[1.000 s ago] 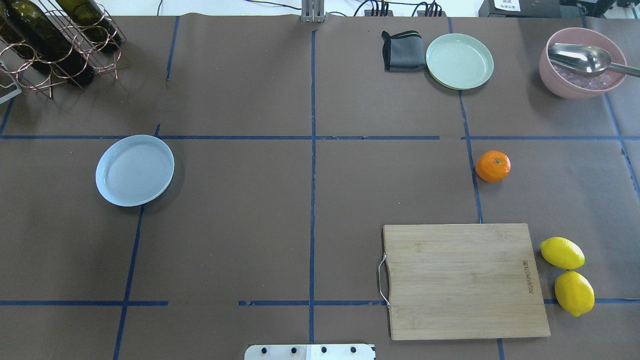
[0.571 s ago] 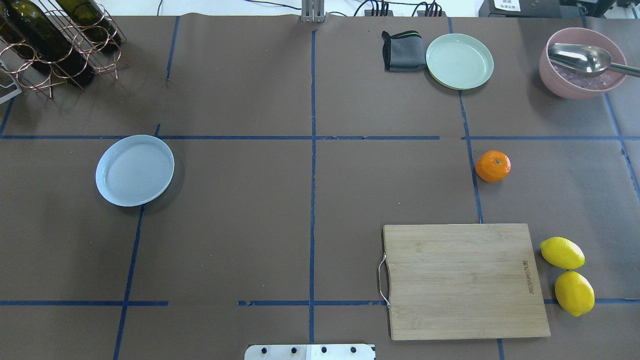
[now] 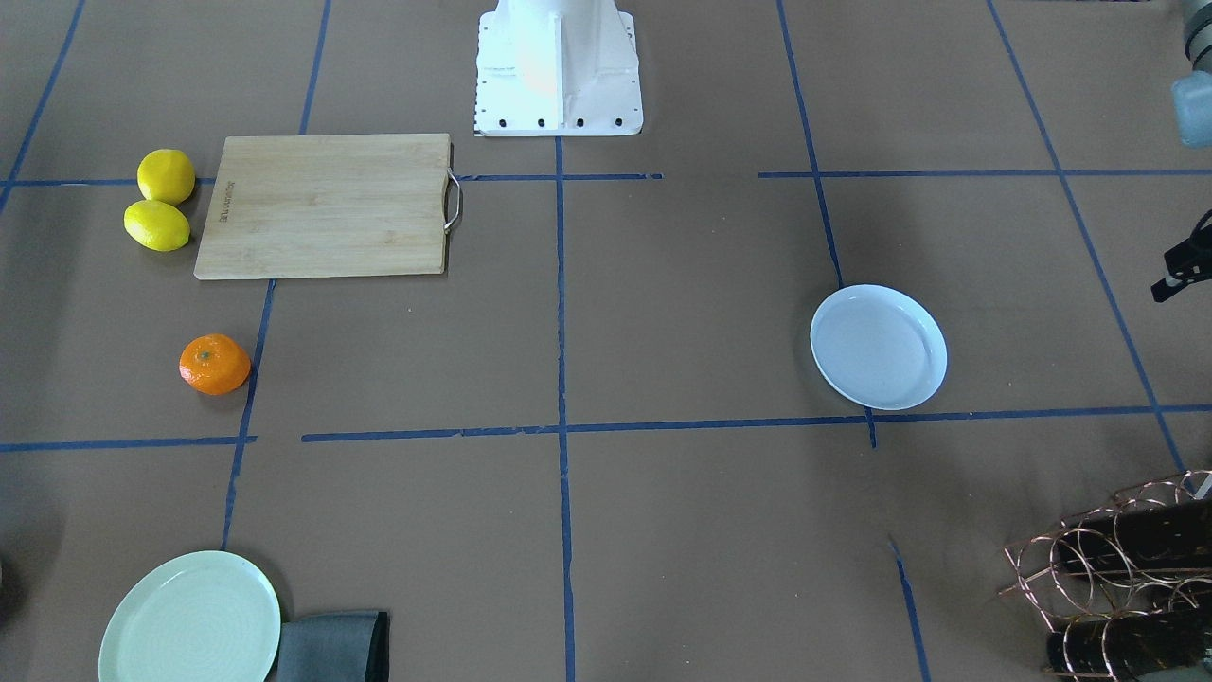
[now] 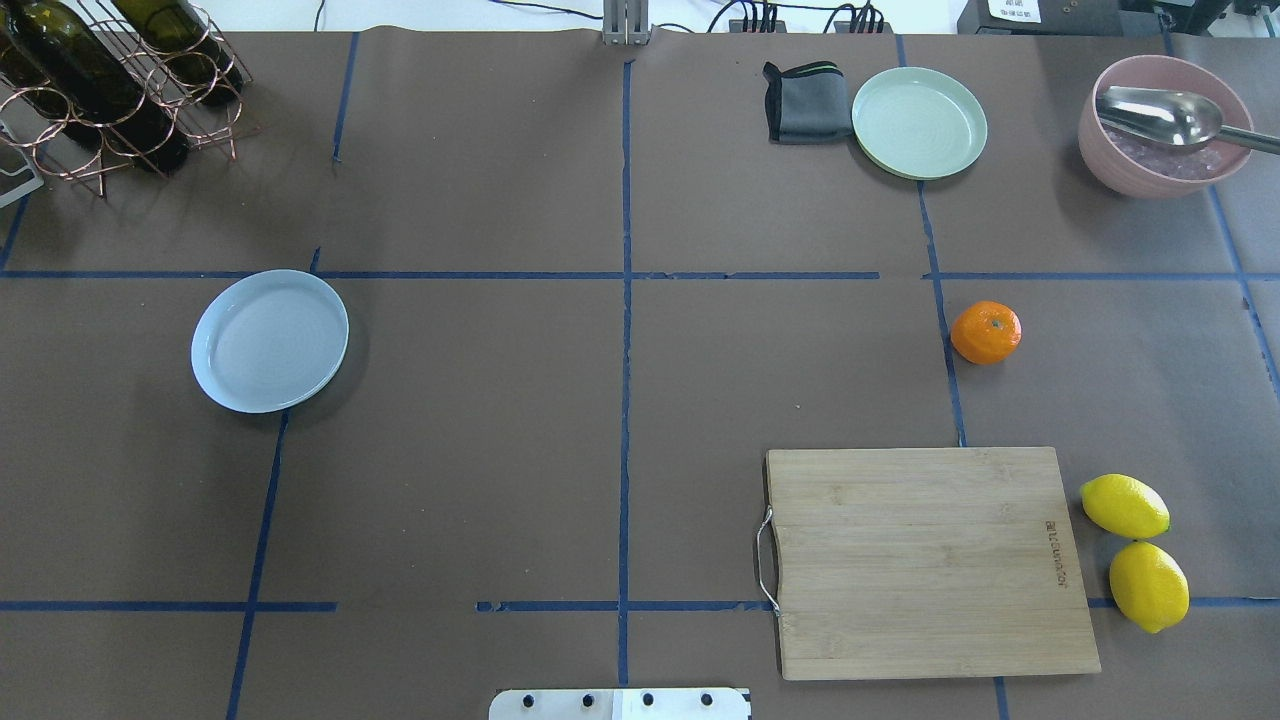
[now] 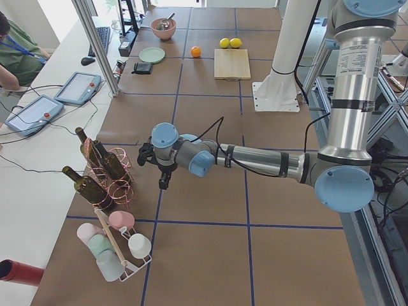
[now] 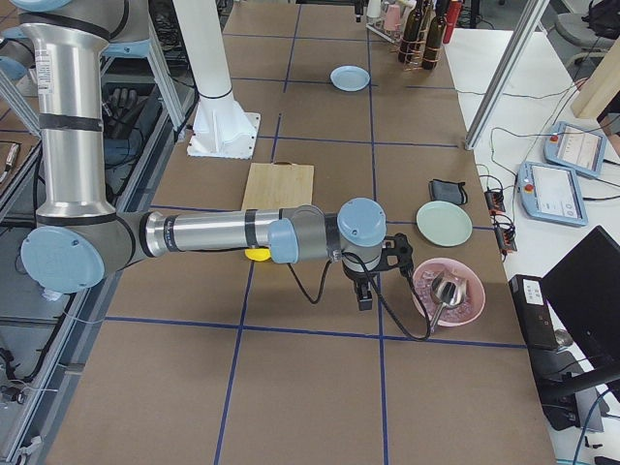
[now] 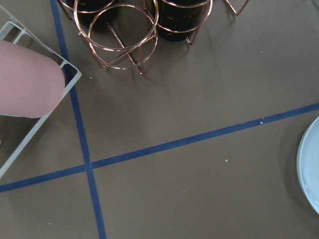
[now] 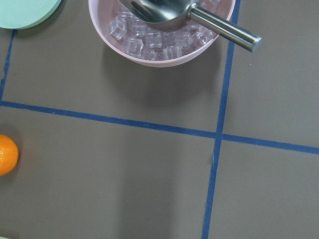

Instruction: Pick orange to plate

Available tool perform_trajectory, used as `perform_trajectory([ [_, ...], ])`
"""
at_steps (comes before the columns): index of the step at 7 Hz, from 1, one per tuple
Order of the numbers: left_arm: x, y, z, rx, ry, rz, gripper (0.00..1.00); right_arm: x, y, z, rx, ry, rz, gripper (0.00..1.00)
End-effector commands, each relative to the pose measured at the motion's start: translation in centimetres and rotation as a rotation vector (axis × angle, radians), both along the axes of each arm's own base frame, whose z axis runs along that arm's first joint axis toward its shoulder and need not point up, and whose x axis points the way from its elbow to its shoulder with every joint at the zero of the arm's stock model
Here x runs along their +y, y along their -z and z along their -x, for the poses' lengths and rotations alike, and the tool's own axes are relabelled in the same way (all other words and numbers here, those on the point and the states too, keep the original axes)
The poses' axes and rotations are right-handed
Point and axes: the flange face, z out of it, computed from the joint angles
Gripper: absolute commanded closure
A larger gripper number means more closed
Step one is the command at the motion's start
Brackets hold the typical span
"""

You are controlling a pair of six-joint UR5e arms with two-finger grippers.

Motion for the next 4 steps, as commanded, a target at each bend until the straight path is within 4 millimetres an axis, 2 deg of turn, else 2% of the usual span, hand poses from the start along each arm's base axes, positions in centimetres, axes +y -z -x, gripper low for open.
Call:
perform_trajectory([
  [1, 1.4, 0.0, -5.4, 0.025, 0.037, 0.068, 0.0, -0.3, 0.4, 0.2, -0.001, 0.001, -0.016, 0.0],
  [2, 1.6, 0.5, -7.3, 0.004, 0.079, 0.024, 0.0, -0.5, 0.7, 0.3, -0.004, -0.002, -0.014, 0.0],
  [3, 2.7, 0.0, -8.0, 0.018, 0.081, 0.008, 0.0, -0.5, 0.8, 0.4, -0.009, -0.018, 0.007, 0.0],
  [4, 2.7, 0.3, -8.3, 0.028, 0.092, 0.022, 0.0, -0.6, 0.8, 0.6, -0.01, -0.016, 0.009, 0.0],
])
